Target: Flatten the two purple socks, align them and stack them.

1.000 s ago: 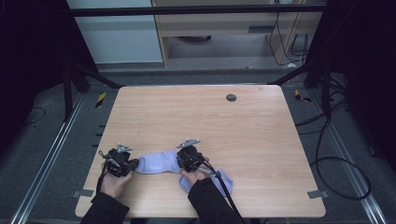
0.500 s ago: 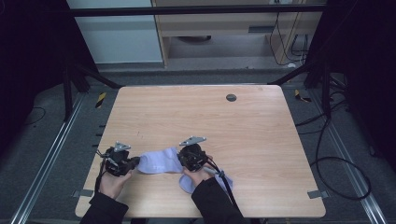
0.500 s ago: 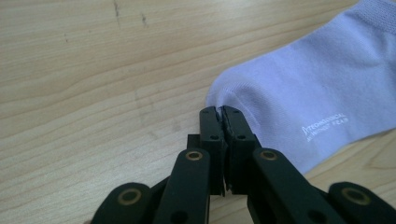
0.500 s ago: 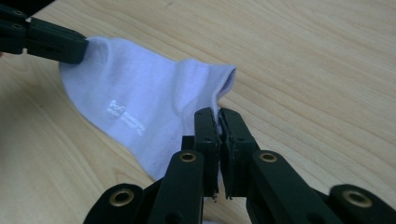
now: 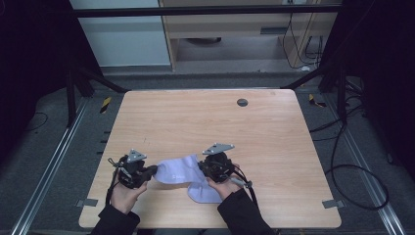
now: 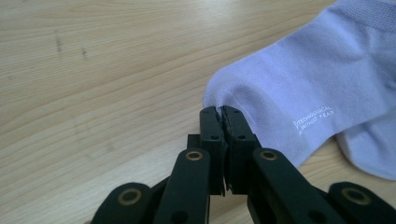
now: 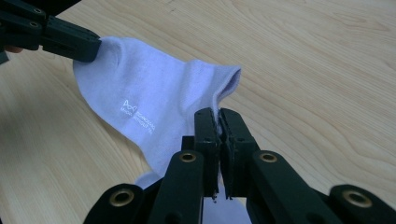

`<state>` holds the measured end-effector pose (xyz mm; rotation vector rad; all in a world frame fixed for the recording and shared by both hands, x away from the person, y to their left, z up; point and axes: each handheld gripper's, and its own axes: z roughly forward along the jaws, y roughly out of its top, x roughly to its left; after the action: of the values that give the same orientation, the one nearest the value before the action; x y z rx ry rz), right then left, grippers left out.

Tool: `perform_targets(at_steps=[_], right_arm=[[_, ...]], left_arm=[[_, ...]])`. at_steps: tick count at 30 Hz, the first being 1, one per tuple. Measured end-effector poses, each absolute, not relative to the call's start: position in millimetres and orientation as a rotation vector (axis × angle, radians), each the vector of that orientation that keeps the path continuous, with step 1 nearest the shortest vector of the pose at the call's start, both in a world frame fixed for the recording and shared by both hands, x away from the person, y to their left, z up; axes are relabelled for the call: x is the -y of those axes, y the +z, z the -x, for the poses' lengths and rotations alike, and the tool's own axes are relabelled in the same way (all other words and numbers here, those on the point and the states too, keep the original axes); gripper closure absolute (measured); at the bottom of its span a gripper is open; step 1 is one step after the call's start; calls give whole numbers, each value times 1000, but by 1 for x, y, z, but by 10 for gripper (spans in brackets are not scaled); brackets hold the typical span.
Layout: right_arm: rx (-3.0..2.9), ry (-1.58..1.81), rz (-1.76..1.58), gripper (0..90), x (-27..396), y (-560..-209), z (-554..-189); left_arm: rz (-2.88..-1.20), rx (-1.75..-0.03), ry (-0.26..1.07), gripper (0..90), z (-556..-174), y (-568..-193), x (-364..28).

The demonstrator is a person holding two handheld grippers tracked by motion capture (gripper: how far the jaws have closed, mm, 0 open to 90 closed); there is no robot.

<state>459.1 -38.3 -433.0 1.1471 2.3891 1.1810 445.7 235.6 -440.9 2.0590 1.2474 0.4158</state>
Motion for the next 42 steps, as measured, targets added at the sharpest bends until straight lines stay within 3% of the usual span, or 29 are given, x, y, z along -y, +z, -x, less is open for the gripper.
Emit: perform_targets(at_steps=[26,42], right_arm=[[-2337,1109,-1243,866,120,-437,-420],[-2350,1070,-1289,866,136,-450,-409]], left_arm=[[-2167,-1095,299,875,-429,-439,-162],[-2241,-1065,262,875,-428,-457,-141]])
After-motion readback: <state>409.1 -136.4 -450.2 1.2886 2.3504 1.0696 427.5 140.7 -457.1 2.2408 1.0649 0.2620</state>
